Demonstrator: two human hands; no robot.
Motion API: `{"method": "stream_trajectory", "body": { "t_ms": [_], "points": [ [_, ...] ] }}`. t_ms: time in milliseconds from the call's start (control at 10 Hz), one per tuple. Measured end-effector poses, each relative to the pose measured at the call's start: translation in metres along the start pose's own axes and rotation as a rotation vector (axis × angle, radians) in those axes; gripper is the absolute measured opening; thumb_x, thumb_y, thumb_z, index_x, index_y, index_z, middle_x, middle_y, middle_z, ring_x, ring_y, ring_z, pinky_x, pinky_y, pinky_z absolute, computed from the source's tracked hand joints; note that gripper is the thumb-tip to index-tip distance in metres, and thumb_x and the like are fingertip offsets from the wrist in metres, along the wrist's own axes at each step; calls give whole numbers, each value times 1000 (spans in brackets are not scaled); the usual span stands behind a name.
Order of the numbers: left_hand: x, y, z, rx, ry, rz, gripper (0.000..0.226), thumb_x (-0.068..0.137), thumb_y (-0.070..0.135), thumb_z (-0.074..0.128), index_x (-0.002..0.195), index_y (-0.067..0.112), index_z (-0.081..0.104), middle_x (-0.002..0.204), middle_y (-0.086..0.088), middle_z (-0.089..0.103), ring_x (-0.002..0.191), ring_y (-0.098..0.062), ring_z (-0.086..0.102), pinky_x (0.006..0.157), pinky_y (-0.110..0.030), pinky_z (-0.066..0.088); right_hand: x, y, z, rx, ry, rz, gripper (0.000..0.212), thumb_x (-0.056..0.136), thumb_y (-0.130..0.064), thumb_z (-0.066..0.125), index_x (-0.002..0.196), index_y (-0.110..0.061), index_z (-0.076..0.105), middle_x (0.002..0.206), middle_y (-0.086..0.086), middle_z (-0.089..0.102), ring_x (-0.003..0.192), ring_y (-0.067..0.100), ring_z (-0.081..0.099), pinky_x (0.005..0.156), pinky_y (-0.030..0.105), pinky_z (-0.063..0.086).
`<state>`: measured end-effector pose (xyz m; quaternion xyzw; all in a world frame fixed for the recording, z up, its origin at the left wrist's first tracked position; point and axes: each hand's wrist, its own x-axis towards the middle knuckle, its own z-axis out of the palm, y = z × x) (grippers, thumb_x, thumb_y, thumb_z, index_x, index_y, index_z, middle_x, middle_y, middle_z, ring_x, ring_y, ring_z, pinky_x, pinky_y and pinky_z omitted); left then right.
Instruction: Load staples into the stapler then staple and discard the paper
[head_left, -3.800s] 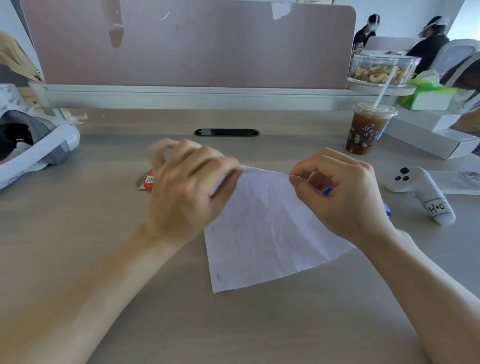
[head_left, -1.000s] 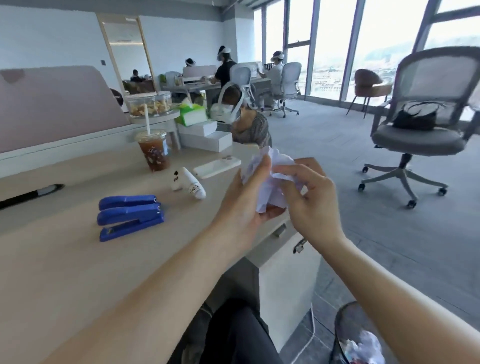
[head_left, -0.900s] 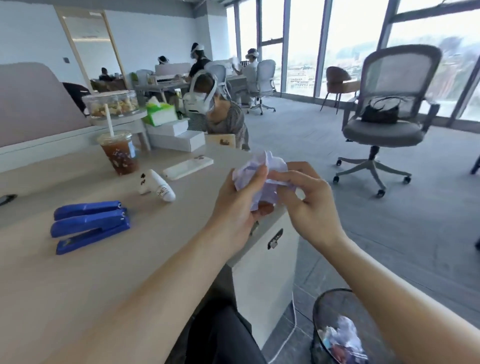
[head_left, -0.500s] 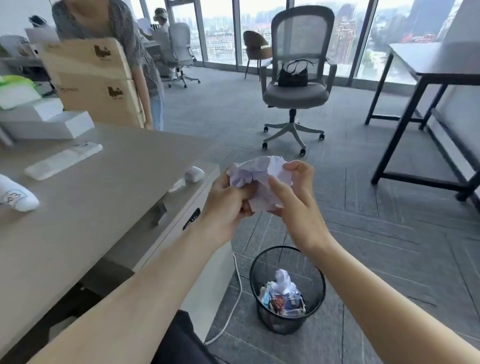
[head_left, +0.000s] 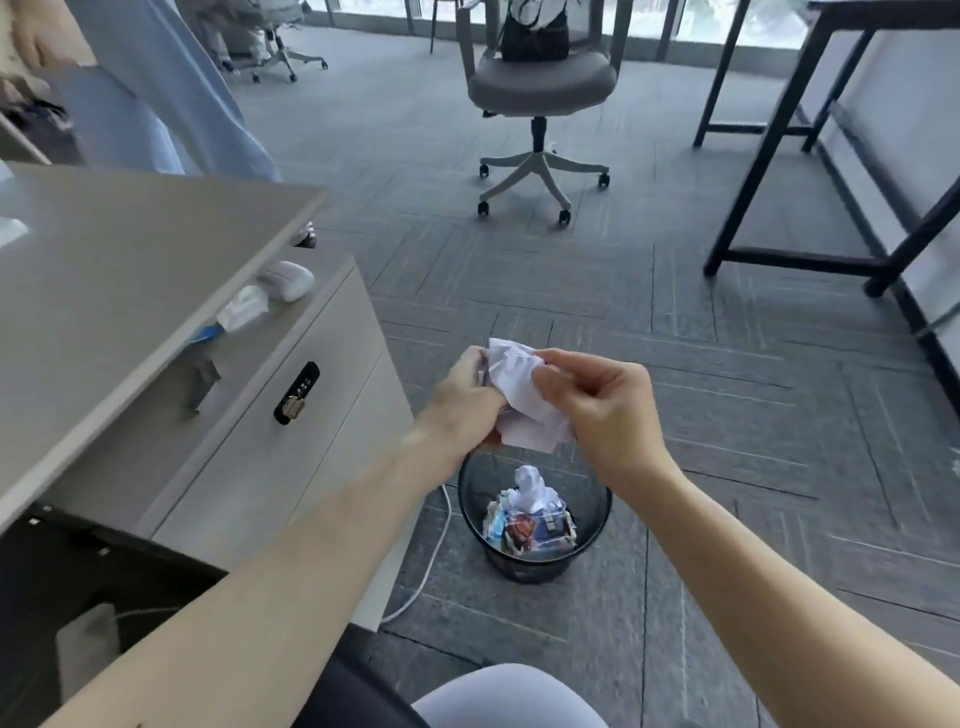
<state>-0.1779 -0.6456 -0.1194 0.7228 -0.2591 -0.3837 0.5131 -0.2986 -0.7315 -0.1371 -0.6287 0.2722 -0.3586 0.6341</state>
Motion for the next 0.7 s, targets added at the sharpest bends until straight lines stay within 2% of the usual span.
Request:
{"method": "stream_trajectory", "body": {
  "t_ms": [100,200,300,400,500,600,700],
  "points": [
    [8,-16,-1,211,127,26,27,84,27,68,108,25,55,108,-2,65,83,-23,72,74,-41,61,6,26,-6,-311,171,-78,15,82,-16,76,97,-18,78,85,-9,75,71,-3,67,65,11,51],
    [9,-30,-6,316,157,54,31,79,35,68,107,32,55,110,9,62,96,-21,67,87,-43,56,10,64,-12,-558,133,-181,18,87,-11,70,104,-10,75,98,-2,67,74,-3,62,76,8,51],
    [9,-41,-13,415,149,41,31,84,33,68,113,29,56,117,7,61,101,-18,60,87,-31,46,11,109,-14,-799,43,-205,18,87,-8,69,103,-12,76,100,6,56,75,15,60,73,21,52],
    [8,-49,-22,475,142,35,38,86,31,68,121,26,55,126,3,55,101,-14,52,84,-26,36,16,145,-10,-914,0,-139,20,86,-5,67,104,-10,75,102,14,54,84,29,60,73,31,51],
    [3,-54,-32,521,70,9,46,88,30,66,130,27,50,136,0,48,107,-15,57,87,-25,36,20,167,-3,-1031,-142,64,33,87,-3,61,120,-8,66,121,21,50,104,38,57,86,36,51],
    [-1,-58,-41,535,44,11,49,89,31,64,134,30,47,140,1,45,104,-16,63,89,-25,40,19,174,2,-1062,-306,215,51,88,-5,57,138,-8,50,147,22,35,133,37,41,106,35,38],
    [-4,-58,-46,522,66,29,48,89,29,64,134,28,48,140,0,46,104,-17,64,89,-25,40,18,158,4,-1059,-309,169,42,88,-3,54,130,-4,57,146,19,42,133,33,44,105,37,38]
  ]
}}
